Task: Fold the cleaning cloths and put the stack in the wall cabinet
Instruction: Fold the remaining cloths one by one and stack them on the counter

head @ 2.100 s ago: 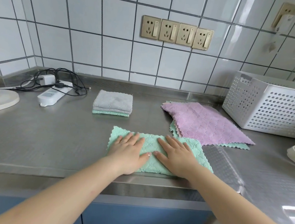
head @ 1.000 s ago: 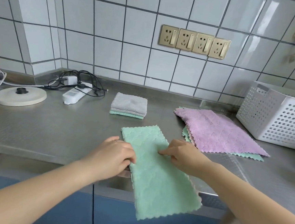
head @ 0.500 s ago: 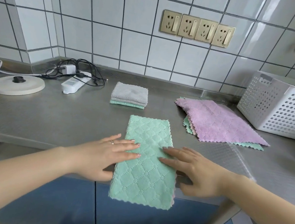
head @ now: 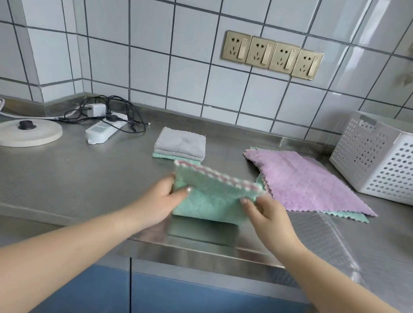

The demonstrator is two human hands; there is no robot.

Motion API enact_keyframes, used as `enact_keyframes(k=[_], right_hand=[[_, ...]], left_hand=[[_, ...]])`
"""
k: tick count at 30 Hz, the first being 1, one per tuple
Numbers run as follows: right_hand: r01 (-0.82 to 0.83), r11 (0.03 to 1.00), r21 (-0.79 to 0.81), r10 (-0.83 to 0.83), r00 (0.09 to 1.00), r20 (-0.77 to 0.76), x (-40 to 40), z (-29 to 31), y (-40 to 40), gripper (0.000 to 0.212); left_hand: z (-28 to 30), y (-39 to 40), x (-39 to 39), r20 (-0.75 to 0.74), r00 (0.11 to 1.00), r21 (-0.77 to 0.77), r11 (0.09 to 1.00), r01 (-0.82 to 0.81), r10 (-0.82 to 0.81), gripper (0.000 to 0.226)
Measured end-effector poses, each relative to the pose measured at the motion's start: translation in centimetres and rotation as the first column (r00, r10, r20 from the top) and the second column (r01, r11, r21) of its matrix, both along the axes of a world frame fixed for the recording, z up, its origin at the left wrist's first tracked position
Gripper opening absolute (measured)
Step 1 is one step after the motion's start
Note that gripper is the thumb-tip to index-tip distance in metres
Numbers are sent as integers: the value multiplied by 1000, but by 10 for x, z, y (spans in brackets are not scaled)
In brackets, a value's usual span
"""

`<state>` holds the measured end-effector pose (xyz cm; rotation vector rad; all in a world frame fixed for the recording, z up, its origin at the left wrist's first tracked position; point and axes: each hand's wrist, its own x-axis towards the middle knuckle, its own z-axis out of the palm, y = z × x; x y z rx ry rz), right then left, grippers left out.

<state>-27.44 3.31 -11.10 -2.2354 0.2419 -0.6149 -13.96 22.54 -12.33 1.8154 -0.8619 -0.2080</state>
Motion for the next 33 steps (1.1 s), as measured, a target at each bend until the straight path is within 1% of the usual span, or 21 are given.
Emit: enact_keyframes(k=[1,2,4,5,6,8,9,10,12,13,16,18,19,20,21,22,24,26,29,31,33], right_hand=[[48,998,51,-46,998,-39,11,4,-2,36],[72,994,85,-65,994,-89,22,7,-4,36],[132,982,138,-104,976,-190,42,10,-9,30],[165,974,156,-125,964,-235,51,10,-12,30],[192,969,153,-145,950,-275,59,9,-14,31],[217,973,80,-181,930,-320,70,8,-18,26],[223,974,37,-198,919,-342,73,8,-18,14],[230,973,6,-211,905,-369,75,7,-20,12],[255,967,17,-224,876,-427,77,5,-22,42],[263,964,29,-224,868,-443,78,3,-23,49],[281,958,57,-226,863,-451,82,0,-26,55],[298,953,55,-240,852,-465,83,1,-30,59],[295,955,-25,-273,844,-462,83,2,-33,61],[284,946,-153,-323,831,-454,84,4,-36,62],[272,922,-276,-371,829,-419,84,6,-37,60],[253,900,-354,-383,848,-366,85,8,-35,55],[175,882,-439,-321,903,-285,89,12,-19,45],[50,854,-518,-246,916,-317,95,9,3,42],[-99,832,-546,-212,853,-477,102,-10,25,43],[-111,842,-527,-218,825,-522,100,-21,24,46],[-95,841,-533,-238,819,-522,95,-24,17,51]], left_hand=[[2,-7,5,-34,998,-9,999,-44,44,15],[4,-13,9,-69,996,-20,998,-62,60,23],[4,-20,17,-145,988,-20,998,-55,51,51],[3,-24,22,-166,984,7,998,-62,62,66],[3,-27,25,-167,982,57,995,-77,85,75],[3,-32,32,-120,984,161,981,-109,130,81],[3,-34,35,-103,987,188,977,-106,127,79],[3,-36,36,-85,989,212,972,-102,122,74],[1,-38,40,-39,992,263,959,-103,117,61],[0,-39,42,-29,992,282,954,-106,119,55],[3,-39,46,-43,994,332,940,-83,103,49],[8,-38,48,9,995,408,908,-95,100,52],[11,-37,48,96,990,471,872,-136,102,54],[14,-36,48,223,970,522,828,-205,100,55],[16,-35,47,364,928,532,800,-277,79,54],[18,-35,46,473,879,512,797,-321,49,51],[18,-41,42,560,828,495,809,-316,-19,44],[15,-52,35,545,832,572,771,-278,-104,41],[0,-65,32,437,886,699,679,-226,-156,47],[-10,-65,34,422,894,714,663,-225,-152,49],[-14,-60,35,437,886,700,676,-229,-153,49]])
